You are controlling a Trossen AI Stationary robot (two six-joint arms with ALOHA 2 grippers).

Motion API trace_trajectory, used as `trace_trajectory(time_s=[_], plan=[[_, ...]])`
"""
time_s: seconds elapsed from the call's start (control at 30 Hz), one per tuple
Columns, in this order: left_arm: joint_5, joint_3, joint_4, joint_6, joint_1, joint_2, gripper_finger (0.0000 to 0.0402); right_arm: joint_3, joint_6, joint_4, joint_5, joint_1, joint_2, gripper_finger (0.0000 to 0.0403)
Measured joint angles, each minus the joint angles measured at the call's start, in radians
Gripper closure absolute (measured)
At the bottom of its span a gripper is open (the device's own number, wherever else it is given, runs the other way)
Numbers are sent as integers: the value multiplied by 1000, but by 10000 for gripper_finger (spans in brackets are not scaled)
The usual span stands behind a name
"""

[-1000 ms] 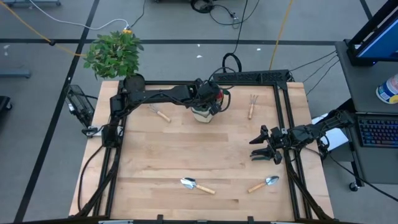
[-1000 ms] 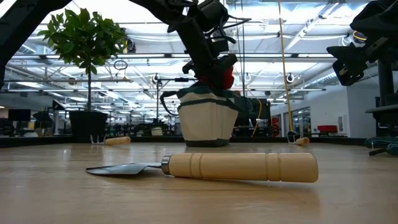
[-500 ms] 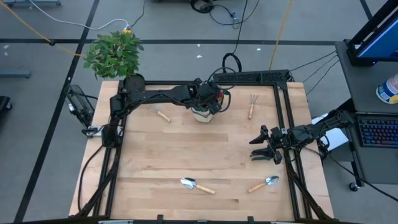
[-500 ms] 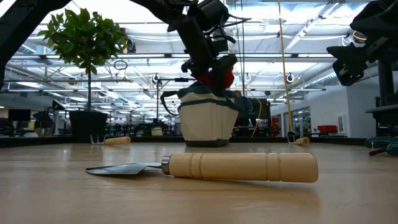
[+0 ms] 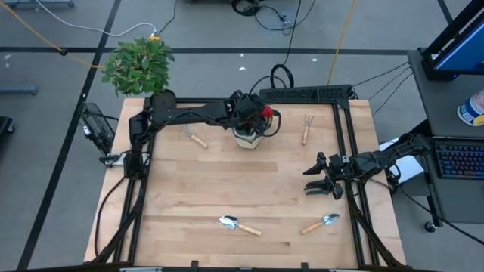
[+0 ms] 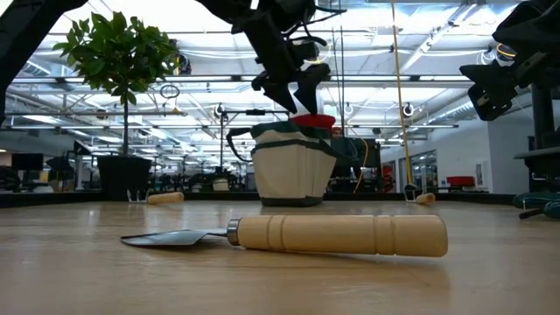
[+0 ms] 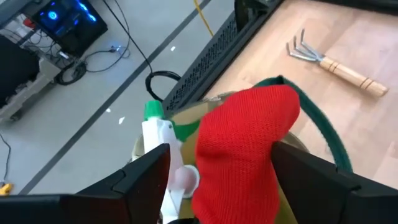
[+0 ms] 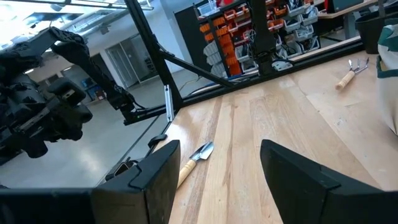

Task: Pick & Place Garden tools in Gardening bag
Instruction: Put the gloves into the gardening tool bag

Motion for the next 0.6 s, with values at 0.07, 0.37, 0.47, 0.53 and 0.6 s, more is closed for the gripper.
trace_trajectory(time_s=[0.07, 0.37, 0.47, 0.53, 0.6], plan=[[0, 0, -3, 1, 0, 1, 123, 0, 0, 0, 0, 0, 0, 188], [15, 0, 109, -24, -4, -5, 141, 0, 0, 0, 0, 0, 0, 188], [66, 0, 189, -24, -8, -6, 148, 0, 0, 0, 0, 0, 0, 188], [82, 0, 217, -24, -10, -6, 154, 0, 0, 0, 0, 0, 0, 188], [101, 0, 218, -30, -11, -6, 161, 0, 0, 0, 0, 0, 0, 188]])
